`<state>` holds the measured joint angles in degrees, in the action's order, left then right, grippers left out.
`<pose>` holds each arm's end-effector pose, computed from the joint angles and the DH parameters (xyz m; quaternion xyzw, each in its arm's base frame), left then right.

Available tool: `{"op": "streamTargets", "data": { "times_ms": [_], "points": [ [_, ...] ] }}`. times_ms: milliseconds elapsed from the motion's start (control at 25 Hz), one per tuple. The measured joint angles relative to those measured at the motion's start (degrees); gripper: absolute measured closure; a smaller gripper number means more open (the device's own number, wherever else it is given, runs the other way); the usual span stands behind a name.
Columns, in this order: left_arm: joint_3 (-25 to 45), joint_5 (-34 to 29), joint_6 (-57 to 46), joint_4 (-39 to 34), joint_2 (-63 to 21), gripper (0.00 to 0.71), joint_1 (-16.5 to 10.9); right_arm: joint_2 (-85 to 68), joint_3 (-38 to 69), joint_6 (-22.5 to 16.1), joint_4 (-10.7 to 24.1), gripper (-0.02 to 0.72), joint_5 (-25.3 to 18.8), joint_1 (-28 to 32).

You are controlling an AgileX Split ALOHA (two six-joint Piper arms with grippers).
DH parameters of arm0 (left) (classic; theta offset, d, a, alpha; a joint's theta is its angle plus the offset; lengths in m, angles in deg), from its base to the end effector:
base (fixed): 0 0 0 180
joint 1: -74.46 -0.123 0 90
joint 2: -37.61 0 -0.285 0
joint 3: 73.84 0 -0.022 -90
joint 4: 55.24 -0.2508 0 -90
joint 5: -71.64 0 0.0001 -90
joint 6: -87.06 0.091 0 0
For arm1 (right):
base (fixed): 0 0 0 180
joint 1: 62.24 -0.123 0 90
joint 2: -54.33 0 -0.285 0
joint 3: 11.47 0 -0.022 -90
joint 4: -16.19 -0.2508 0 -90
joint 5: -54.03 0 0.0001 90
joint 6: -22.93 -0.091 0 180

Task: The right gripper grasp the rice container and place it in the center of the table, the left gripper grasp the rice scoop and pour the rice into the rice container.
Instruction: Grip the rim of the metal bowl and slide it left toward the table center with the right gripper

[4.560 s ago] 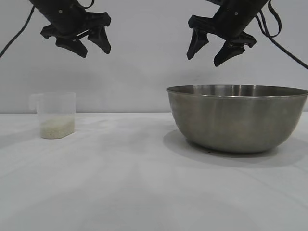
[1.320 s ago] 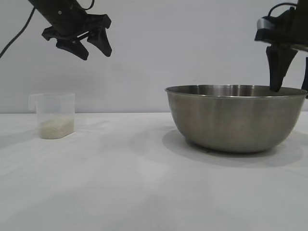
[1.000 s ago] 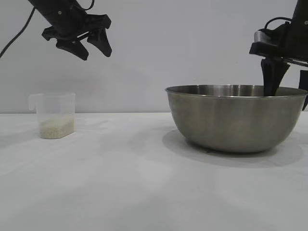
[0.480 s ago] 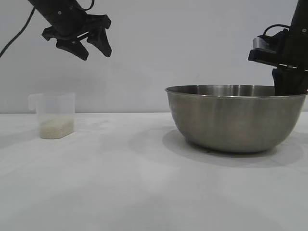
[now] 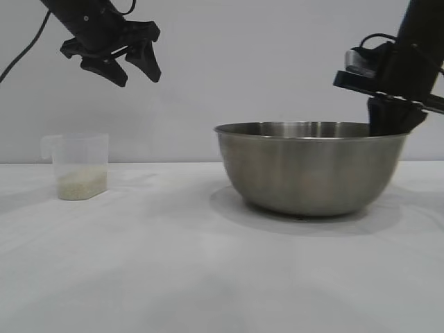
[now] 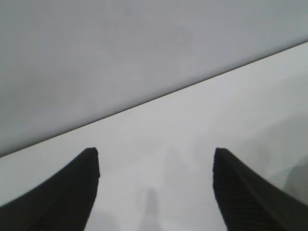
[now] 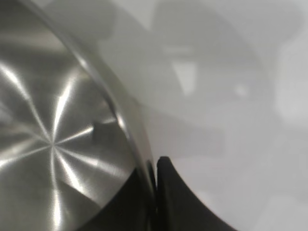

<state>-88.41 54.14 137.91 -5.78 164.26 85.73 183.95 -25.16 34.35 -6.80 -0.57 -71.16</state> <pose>0.4711 -0.1151 0.2286 0.1607 0.8626 -0.1360 0.4601 0.4246 0.0960 0.1682 -0.0724 0.9792 0.1696 0.0846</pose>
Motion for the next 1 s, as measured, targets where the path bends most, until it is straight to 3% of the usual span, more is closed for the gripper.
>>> {"op": "streamTargets", "data": {
  "times_ms": [240, 280, 320, 560, 720, 1000],
  "points": [
    [0.0, 0.0, -0.1, 0.0, 0.0, 0.266, 0.0, 0.0, 0.1, 0.0, -0.5, 0.703, 0.3, 0.0],
    [0.0, 0.0, -0.1, 0.0, 0.0, 0.266, 0.0, 0.0, 0.1, 0.0, -0.9, 0.654, 0.4, 0.0],
    [0.0, 0.0, -0.1, 0.0, 0.0, 0.266, 0.0, 0.0, 0.1, 0.0, -1.2, 0.654, 0.5, 0.0],
    [0.0, 0.0, -0.1, 0.0, 0.0, 0.266, 0.0, 0.0, 0.1, 2.1, -4.6, 0.374, 0.7, 0.0],
    [0.0, 0.0, -0.1, 0.0, 0.0, 0.266, 0.0, -0.1, 0.1, 3.9, -4.3, 0.248, 1.0, -0.1],
    [0.0, 0.0, -0.1, -0.2, 0.0, 0.266, 0.0, -5.3, -2.2, 4.4, -1.5, 0.239, 0.0, 2.4]
  ]
}}
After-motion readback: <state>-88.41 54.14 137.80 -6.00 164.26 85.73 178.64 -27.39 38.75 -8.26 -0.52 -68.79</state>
